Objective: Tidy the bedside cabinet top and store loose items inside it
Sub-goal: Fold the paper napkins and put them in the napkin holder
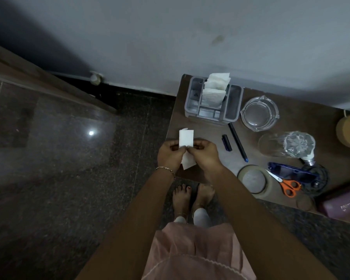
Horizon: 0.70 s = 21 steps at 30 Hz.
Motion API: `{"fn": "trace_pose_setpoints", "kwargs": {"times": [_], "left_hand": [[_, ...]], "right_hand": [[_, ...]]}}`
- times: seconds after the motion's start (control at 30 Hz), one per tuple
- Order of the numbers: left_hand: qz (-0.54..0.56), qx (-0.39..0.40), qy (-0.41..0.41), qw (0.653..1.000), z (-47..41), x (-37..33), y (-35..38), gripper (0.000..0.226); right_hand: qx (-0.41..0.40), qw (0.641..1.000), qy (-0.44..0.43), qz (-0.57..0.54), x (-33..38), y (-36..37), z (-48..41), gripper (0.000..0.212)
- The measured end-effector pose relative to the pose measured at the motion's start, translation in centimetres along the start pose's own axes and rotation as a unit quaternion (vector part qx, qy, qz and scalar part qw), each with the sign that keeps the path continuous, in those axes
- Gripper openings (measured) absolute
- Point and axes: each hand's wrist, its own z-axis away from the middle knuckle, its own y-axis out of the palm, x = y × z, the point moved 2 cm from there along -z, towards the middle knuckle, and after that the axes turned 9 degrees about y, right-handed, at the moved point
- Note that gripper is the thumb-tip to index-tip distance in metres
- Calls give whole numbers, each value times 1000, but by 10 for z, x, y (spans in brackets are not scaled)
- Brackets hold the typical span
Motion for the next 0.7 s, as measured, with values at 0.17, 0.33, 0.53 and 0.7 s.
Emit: {"fn": "trace_pose_setpoints", "kwargs": {"times": [0.17,0.33,0.53,0.7], "left_hand": [[2,-12,1,1000,3,-2,-1,27],[-16,-27,63,997,8,-8,-5,17],[33,25,98,994,21,-24,-8,25],[41,74,145,986,33,-47,-10,23]], "right_hand": [[-20,999,-13,-28,-1,-9,5,13],[-32,996,-30,-78,-4,-15,9,20],[39,990,-29,-129,3,-21,20,59],[146,980,-99,-87,28,-57,54,71]]}}
